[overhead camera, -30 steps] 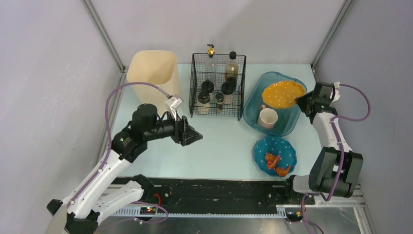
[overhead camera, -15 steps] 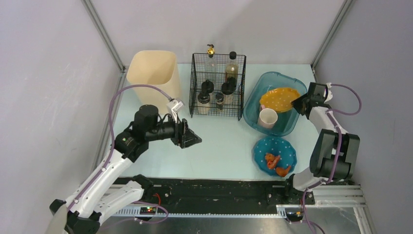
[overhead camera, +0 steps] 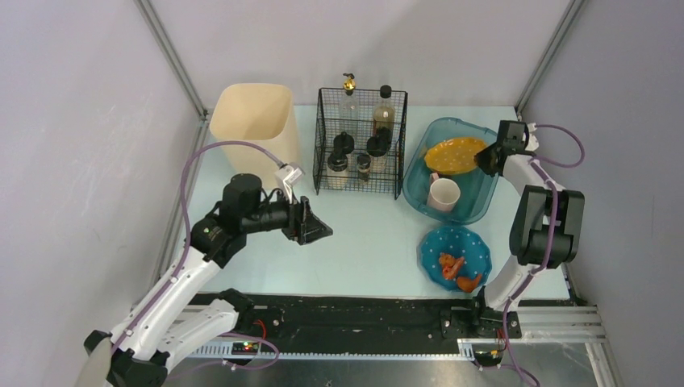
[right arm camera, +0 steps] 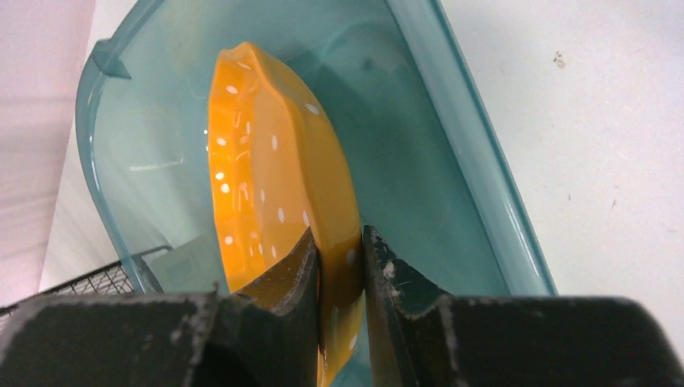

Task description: Clear the kitchen counter

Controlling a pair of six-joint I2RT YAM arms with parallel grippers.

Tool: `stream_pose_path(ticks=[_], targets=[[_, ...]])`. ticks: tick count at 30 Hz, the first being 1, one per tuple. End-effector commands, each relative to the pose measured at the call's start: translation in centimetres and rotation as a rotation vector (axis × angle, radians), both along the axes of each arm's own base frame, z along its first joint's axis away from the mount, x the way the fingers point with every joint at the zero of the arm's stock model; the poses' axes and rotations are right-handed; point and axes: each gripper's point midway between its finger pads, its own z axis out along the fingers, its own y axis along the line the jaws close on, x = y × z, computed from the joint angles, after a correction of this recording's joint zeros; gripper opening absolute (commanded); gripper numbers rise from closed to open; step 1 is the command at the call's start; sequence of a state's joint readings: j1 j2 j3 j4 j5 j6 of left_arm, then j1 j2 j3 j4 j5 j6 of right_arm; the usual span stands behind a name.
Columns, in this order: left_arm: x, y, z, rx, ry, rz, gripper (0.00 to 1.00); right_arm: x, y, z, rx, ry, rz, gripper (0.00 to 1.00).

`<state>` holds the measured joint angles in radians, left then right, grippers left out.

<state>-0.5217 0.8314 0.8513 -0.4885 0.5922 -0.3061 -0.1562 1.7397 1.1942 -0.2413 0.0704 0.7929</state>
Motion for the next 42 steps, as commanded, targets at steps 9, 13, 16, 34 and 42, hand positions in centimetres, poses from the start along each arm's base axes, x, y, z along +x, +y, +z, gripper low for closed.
stream_pose_path(ticks=[9,13,16,34,42], targets=[[0.3,0.0,-0.1,-0.016,0.013,-0.012,0.71,0.2,-0.3,-2.0,-0.031,0.138,0.005,0.53],[0.5,0.1,-0.2,-0.016,0.021,-0.005,0.71,-0.3,-0.2,-2.7,-0.037,0.17,0.025,0.57],[0.5,0.1,-0.3,-0.016,0.021,-0.002,0.71,-0.5,-0.2,-2.6,-0.05,0.192,0.051,0.59],[0.7,0.3,-0.3,-0.018,0.026,0.009,0.71,-2.4,-0.2,4.4,-0.186,0.245,0.177,0.68],[0.8,0.5,-0.3,-0.019,0.024,0.02,0.71,-7.4,2.7,8.2,-0.215,0.168,0.245,0.68]])
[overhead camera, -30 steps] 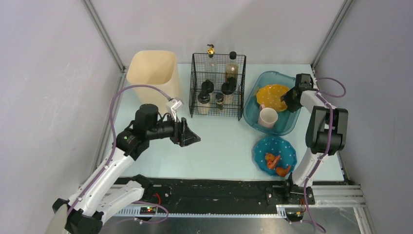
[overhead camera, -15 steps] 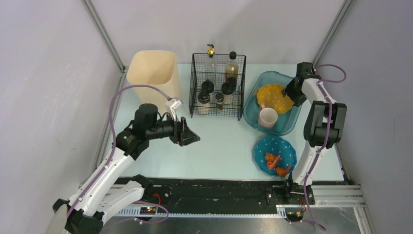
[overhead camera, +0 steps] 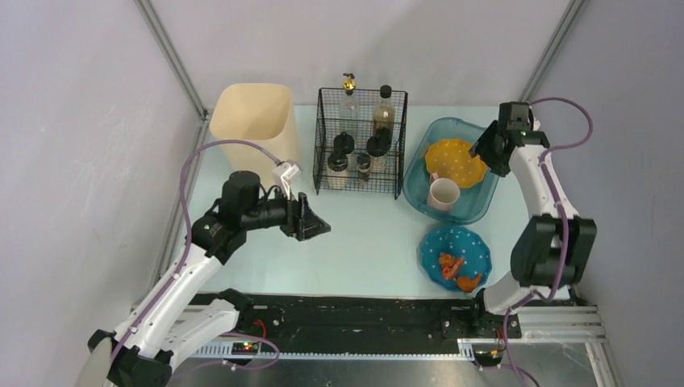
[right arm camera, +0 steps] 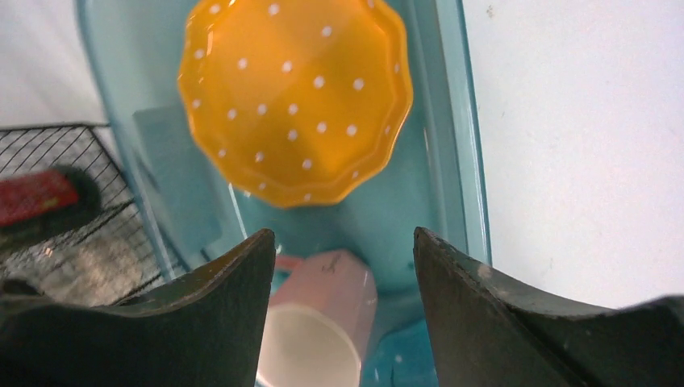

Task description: Clear the kitchen counter

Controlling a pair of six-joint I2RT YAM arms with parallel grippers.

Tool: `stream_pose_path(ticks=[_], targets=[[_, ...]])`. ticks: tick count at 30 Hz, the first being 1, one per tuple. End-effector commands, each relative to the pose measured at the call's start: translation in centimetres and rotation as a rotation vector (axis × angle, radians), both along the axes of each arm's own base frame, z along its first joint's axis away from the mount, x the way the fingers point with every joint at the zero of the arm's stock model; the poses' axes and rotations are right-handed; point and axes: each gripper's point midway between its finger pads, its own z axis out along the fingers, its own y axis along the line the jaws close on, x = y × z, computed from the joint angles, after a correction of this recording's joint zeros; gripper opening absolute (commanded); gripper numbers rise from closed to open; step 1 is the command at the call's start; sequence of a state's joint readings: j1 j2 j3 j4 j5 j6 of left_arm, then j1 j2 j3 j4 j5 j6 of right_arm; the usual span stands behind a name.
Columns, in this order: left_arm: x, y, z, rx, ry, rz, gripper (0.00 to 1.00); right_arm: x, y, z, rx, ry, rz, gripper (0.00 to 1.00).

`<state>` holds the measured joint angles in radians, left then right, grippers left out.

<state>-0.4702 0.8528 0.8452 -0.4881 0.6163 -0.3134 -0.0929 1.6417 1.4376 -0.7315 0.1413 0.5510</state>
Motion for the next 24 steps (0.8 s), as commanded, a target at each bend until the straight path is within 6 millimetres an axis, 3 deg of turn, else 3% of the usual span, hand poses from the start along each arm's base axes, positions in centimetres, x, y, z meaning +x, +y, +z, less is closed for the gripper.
stream_pose_path(ticks=[1,4,10,15,19,21,24], targets=[[-0.1,-0.1,0.3,-0.019,-0.01,-0.01,0.71,-3.6,2.0,2.0,-0.025,-0.024,0.065,0.67],[-0.1,-0.1,0.2,-0.019,-0.007,-0.007,0.73,-5.8,4.1,2.3,-0.025,-0.032,0.128,0.67],[0.0,-0.1,0.1,-0.019,0.002,-0.002,0.75,-11.4,10.1,3.5,-0.048,-0.075,0.323,0.64],[0.2,0.0,0.0,-0.014,-0.003,0.011,0.75,-15.3,14.6,2.9,0.052,-0.087,0.491,0.6],[0.4,0.1,-0.2,-0.009,0.006,0.018,0.75,-17.9,17.1,0.7,0.113,-0.041,0.592,0.5],[0.6,0.1,-0.3,-0.007,0.01,0.024,0.76,-19.1,17.8,-1.4,0.103,0.014,0.627,0.42],[0.9,0.3,-0.5,-0.002,0.017,0.038,0.76,-20.2,18.2,-3.3,0.1,0.058,0.642,0.23]])
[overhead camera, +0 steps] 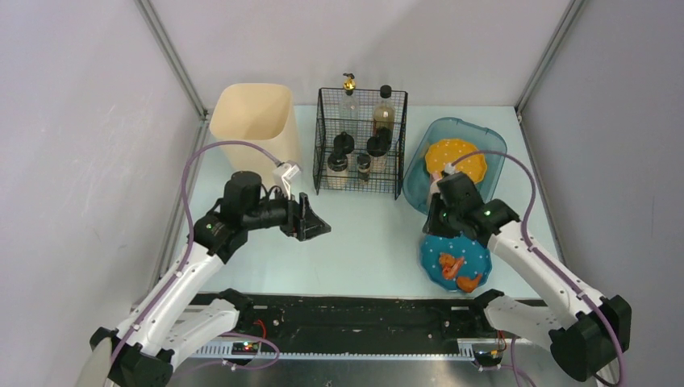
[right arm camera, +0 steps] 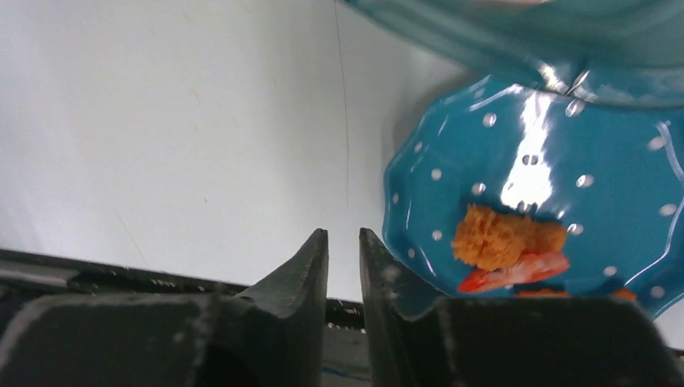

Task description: Clear the kitchen counter

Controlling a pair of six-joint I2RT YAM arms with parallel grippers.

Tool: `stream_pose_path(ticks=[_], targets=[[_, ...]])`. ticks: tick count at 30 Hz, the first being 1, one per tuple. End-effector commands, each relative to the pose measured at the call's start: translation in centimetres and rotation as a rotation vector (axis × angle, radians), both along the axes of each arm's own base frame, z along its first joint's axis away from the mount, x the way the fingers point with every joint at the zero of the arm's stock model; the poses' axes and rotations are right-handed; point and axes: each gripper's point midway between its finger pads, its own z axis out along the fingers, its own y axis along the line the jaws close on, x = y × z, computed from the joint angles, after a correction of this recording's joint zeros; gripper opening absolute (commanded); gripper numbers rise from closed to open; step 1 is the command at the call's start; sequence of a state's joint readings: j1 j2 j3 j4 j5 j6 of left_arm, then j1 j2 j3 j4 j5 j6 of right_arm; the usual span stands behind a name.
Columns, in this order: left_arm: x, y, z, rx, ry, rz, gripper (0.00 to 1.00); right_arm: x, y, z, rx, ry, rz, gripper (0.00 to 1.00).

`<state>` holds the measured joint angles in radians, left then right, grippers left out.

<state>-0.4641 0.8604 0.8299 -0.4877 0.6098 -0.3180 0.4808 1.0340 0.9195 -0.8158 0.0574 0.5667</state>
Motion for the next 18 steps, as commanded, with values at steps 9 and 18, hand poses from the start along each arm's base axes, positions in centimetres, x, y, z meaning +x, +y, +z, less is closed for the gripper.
stream_pose_path(ticks=[9,18], targets=[[1.3,0.3,-0.3,-0.001,0.014,0.043,0.81,-3.2,1.1,-6.8,-0.064,0.142,0.022,0.28],[1.4,0.2,-0.5,0.0,0.029,0.041,0.85,-3.0,1.6,-10.0,-0.131,0.19,0.022,0.48]])
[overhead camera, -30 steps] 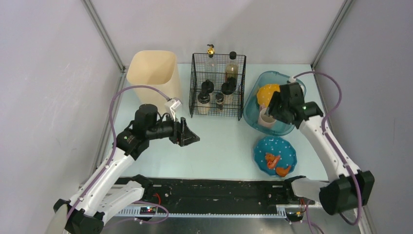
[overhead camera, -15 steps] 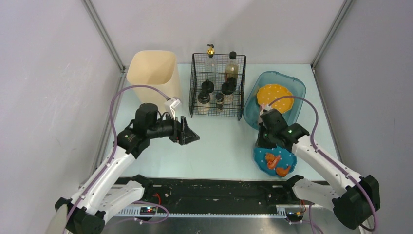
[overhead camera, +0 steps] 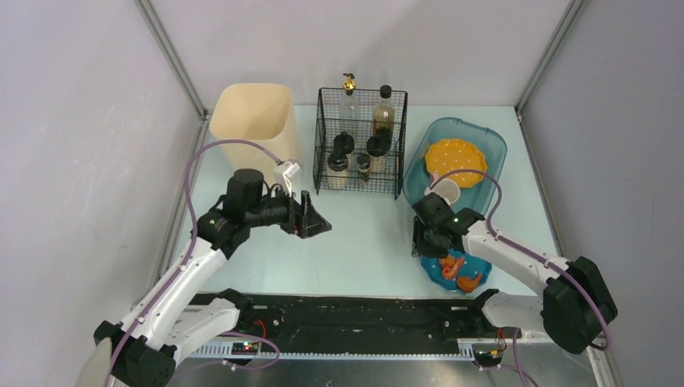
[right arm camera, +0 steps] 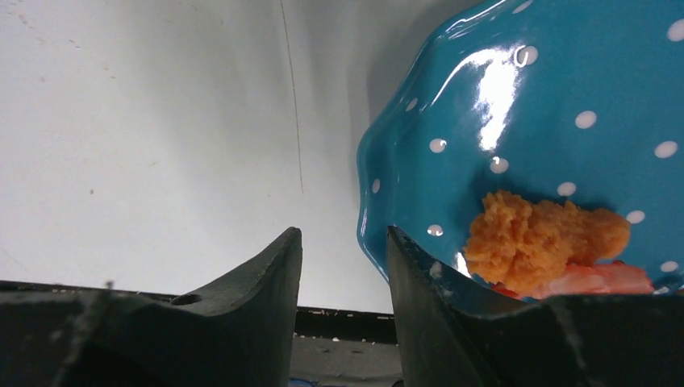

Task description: Clear the kitchen counter

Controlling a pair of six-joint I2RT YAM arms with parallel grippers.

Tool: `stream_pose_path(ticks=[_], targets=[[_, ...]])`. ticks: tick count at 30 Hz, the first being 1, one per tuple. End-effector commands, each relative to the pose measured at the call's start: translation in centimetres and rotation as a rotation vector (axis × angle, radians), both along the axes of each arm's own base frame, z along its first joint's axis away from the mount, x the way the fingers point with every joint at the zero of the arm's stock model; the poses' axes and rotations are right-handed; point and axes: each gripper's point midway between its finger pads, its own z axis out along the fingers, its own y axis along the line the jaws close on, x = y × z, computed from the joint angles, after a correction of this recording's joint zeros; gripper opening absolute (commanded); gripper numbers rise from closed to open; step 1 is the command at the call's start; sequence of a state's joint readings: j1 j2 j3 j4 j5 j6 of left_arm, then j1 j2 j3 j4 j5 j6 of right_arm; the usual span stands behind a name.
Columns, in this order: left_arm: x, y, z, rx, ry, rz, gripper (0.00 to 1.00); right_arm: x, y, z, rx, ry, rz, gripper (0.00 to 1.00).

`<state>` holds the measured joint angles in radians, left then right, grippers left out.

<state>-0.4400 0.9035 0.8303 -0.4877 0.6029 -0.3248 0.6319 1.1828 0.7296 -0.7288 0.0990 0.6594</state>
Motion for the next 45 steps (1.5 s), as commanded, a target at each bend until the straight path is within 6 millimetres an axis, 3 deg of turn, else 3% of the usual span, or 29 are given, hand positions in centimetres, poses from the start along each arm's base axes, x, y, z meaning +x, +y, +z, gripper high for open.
stream_pose_path(ticks=[1,11,20,32,39,45], targets=[[0.4,-0.1,0.5,-0.019,-0.013,0.008,0.85,0.9,0.3,-1.3,-0.016,-0.018,-0.025,0.49],[0.6,-0.1,0.4,-0.016,-0.006,0.011,0.88,1.1,1.2,-4.0,-0.036,0.027,-0.022,0.49],[0.8,0.0,0.3,-0.016,0.002,0.018,0.89,0.8,4.2,-4.9,0.041,0.052,0.021,0.49],[0.8,0.1,0.3,-0.019,0.001,0.021,0.89,-0.3,10.4,-5.4,0.235,0.096,0.118,0.49],[1.0,0.2,0.3,-0.019,0.003,0.027,0.89,0.5,14.4,-4.2,0.365,0.059,0.172,0.49],[1.1,0.4,0.2,-0.014,-0.001,0.039,0.89,1.0,18.4,-4.5,0.377,0.076,0.252,0.49]])
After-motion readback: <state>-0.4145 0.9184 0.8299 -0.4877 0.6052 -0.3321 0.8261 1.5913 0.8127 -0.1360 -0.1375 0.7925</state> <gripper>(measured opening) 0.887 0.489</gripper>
